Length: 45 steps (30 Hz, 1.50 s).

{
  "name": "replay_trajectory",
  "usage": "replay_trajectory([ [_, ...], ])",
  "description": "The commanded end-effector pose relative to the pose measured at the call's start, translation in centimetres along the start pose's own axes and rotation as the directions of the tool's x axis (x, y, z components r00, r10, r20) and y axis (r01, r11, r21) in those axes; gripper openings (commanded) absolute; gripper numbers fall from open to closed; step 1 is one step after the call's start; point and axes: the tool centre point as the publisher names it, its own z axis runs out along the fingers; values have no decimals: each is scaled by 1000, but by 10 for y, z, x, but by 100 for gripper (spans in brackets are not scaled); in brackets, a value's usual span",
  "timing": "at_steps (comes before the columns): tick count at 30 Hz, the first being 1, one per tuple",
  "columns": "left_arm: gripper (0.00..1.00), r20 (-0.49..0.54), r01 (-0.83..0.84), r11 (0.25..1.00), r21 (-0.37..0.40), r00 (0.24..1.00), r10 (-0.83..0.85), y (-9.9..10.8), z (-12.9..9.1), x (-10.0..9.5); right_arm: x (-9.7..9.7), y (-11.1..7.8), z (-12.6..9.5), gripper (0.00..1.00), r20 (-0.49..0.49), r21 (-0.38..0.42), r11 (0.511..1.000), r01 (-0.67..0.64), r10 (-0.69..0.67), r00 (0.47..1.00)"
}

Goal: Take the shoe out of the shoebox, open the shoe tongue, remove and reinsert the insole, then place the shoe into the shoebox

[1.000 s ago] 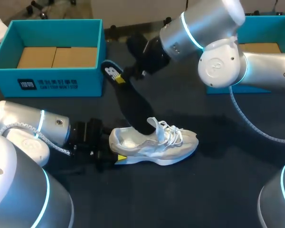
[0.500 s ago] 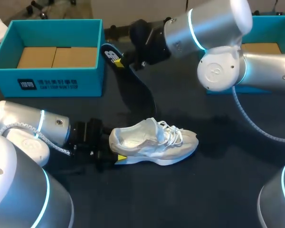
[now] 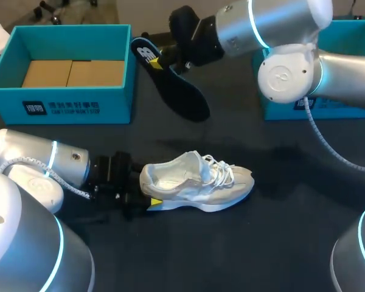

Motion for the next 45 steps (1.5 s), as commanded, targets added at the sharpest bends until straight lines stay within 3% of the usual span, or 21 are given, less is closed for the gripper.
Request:
replay_trajectory([
  [1,0,1,0,1000,-3,1000,0,2,2,-3,0,-1,-2,0,-1,0,1000,1,-1,1000],
  [23,0,1,0,1000,-3,1000,0,2,2,-3,0,-1,-2,0,-1,0,1000,1,-1,1000],
  [32,0,1,0,1000,-3,1000,0,2,2,-3,-32,-5,-34,0,-71,-14,999,-43,42,997],
  [45,0,1,0,1000,-3,1000,0,2,2,-3,-68,33,-80,0,-106,-15,990,-137,135,985],
])
